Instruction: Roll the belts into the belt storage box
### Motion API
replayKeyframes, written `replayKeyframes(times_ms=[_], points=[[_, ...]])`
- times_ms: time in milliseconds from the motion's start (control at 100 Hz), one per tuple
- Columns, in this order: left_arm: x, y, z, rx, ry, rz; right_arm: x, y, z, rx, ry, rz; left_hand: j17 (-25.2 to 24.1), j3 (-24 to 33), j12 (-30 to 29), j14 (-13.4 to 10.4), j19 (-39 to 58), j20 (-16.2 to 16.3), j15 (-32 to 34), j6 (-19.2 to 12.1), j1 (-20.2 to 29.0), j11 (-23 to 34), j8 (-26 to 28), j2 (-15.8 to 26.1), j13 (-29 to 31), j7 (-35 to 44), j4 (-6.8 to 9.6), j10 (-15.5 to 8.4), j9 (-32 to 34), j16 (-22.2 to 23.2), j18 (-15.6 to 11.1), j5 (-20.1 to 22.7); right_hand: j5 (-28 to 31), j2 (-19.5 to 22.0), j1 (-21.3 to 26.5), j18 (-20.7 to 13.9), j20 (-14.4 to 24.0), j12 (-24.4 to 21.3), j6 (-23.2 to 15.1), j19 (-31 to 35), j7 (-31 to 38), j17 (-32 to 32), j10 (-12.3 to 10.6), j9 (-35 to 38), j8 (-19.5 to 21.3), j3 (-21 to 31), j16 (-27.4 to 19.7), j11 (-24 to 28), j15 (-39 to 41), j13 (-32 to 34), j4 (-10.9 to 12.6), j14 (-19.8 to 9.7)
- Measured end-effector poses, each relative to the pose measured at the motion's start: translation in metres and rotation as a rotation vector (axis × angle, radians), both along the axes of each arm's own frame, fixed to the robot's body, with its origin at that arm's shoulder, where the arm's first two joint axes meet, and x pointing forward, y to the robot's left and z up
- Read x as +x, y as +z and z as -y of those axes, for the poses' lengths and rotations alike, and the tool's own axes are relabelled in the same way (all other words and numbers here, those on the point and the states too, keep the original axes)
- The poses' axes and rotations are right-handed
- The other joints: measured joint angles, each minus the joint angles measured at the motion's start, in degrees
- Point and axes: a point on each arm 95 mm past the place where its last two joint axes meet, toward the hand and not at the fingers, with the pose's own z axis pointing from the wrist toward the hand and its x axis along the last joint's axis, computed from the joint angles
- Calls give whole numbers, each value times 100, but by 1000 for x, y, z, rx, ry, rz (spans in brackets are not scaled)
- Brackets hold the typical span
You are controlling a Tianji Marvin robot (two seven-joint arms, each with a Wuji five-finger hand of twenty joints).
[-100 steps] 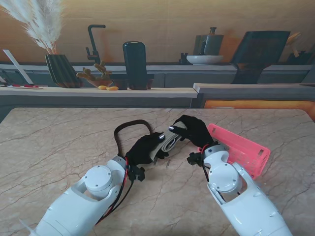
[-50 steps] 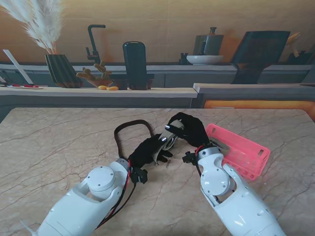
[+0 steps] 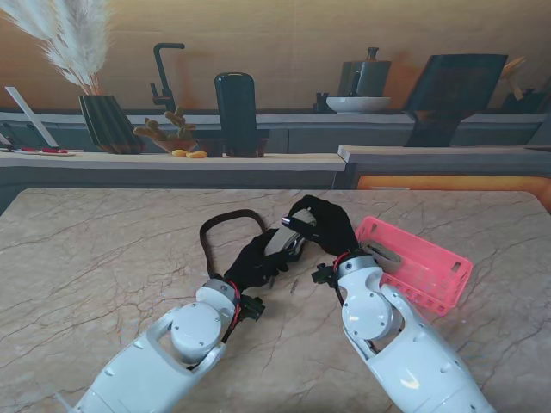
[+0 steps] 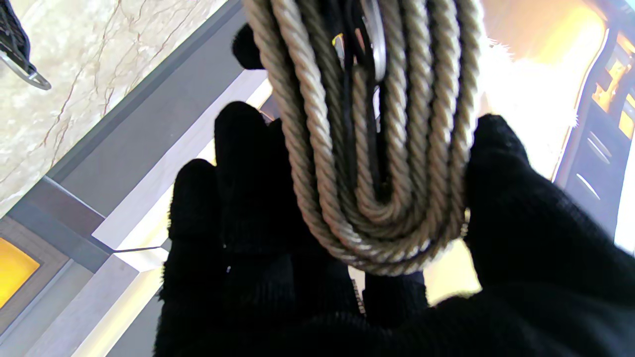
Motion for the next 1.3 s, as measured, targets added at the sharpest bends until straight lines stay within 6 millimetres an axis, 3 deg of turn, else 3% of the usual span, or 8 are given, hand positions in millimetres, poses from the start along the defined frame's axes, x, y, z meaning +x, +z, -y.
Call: replayKeyframes(times_ms=[230, 400, 520, 550, 590, 890, 1160, 1300], points=[[-2, -3, 14, 8, -19, 2, 0, -2, 0, 4, -30, -18, 487, -341, 2001, 13, 1008, 225, 1307, 219, 915, 578, 533, 2, 647, 765, -124, 252, 347, 429, 131, -3, -14, 55, 0, 0, 0, 19, -34, 0, 0, 6, 12, 0, -112, 17, 0, 46, 3, 0, 0, 0], [-1, -4, 17, 13, -45, -5, 0, -3, -1, 27, -50, -45, 629, -987, 2862, -9, 1289, 532, 1904, 225, 1449, 1234, 1542, 133, 864, 1649, -204, 259, 343, 773, 148, -452, -255, 55, 0, -1, 0, -24, -42, 0, 81, 2, 15, -50, -247, 19, 0, 82, 6, -16, 0, 0], [-2, -5, 18, -26, -46, -34, -2, -3, -3, 44, -50, -60, 636, -1436, 3024, -47, 1290, 703, 1980, 204, 1811, 1343, 1933, 256, 866, 1917, -195, 309, 278, 912, 149, -513, -812, 54, -318, -8, -66, -57, 185, 0, -354, -166, -4, -909, -125, 892, -73, 154, -200, -670, 16, -139], [-2, -5, 19, -27, -43, -34, -2, -2, -3, 46, -48, -61, 636, -1496, 3045, -51, 1290, 718, 1985, 127, 1894, 1390, 1967, 257, 866, 1998, -194, 310, 253, 926, 149, -513, -873, 54, -609, -30, -68, -101, 326, -5, -722, -227, -11, -1168, 248, 1144, -120, 130, -247, -813, 345, -175], [-2, -5, 19, -23, -39, -28, -3, -2, -3, 47, -46, -61, 637, -1625, 3079, -75, 1291, 742, 1985, 75, 1970, 1449, 2036, 309, 866, 2060, -194, 310, 208, 929, 149, -536, -1031, 54, -911, -44, -71, -109, 468, -155, -1116, -311, -5, -1494, 527, 1261, -171, 91, -387, -1070, 501, -194], [0, -9, 18, 0, 15, 4, -8, 3, 2, 65, -22, -38, 647, -1762, 3084, -106, 1292, 777, 1986, -69, 2055, 1487, 2176, 440, 866, 2331, -204, 266, 110, 930, 149, -756, -2413, 137, -1642, -48, -576, -261, 944, -1498, -2114, -837, 332, -3377, 669, -103, -1153, -262, -2162, -2201, 700, 47], [5, -7, 15, 43, 123, 101, -13, 2, 4, 14, -76, 10, 588, -1769, 3085, -147, 1293, 777, 1986, -81, 2099, 1563, 2179, 505, 842, 2479, -207, 247, -36, 931, 122, -936, -2614, 137, -2229, -40, -1084, -337, 1864, -2123, -2471, -1105, 910, -4021, 632, -63, -1545, -330, -2424, -2860, 692, 423], [7, -5, 17, 42, 138, 117, -12, -9, -6, -7, -65, -31, 580, -1770, 3085, -150, 1293, 777, 1986, -93, 2106, 1622, 2179, 571, 786, 2521, -213, 236, -120, 931, 119, -1005, -2301, -113, -2585, 200, -1373, -347, 2326, -2136, -3137, -1195, 1183, -4022, 567, 489, -1632, -294, -2414, -2901, 702, 634]])
